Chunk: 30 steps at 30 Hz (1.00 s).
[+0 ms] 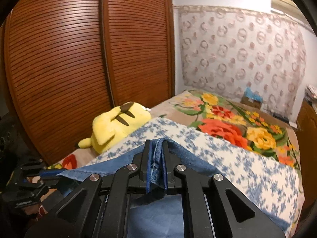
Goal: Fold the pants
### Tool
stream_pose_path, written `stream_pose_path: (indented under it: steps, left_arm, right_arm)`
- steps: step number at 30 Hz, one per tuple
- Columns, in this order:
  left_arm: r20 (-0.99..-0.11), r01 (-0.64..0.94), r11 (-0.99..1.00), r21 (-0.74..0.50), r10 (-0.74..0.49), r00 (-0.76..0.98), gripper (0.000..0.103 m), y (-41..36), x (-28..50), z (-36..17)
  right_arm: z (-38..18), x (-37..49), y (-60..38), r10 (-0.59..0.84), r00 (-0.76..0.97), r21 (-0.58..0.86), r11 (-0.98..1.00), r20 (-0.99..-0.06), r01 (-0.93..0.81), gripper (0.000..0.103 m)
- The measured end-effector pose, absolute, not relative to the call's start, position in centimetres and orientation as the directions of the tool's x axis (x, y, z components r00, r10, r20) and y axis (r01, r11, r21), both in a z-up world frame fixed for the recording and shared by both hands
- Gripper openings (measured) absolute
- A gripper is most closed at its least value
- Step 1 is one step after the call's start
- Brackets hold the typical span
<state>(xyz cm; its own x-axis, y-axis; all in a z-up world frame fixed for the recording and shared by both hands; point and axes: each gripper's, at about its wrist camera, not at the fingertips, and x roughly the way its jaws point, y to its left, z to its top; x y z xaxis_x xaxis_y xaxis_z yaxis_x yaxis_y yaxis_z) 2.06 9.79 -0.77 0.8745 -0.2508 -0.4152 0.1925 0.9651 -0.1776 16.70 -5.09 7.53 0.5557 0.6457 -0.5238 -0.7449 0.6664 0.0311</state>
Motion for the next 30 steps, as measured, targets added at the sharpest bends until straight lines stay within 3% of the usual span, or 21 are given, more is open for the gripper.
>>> stream_pose_path:
  steps: [17, 30]
  left_arm:
    - [-0.544, 0.118, 0.971, -0.206, -0.214, 0.811, 0.005, 12.2, 2.3, -5.8]
    - [-0.582, 0.092, 0.973, -0.21, -0.2, 0.788, 0.005, 13.0, 2.3, -7.8]
  right_arm:
    - [2.6, 19.0, 4.2, 0.599, 0.493, -0.01, 0.629, -0.632, -0.777, 0.006]
    - [-0.7, 19.9, 7.3, 0.575, 0.454, 0.011, 0.627, -0.68, -0.779, 0.006]
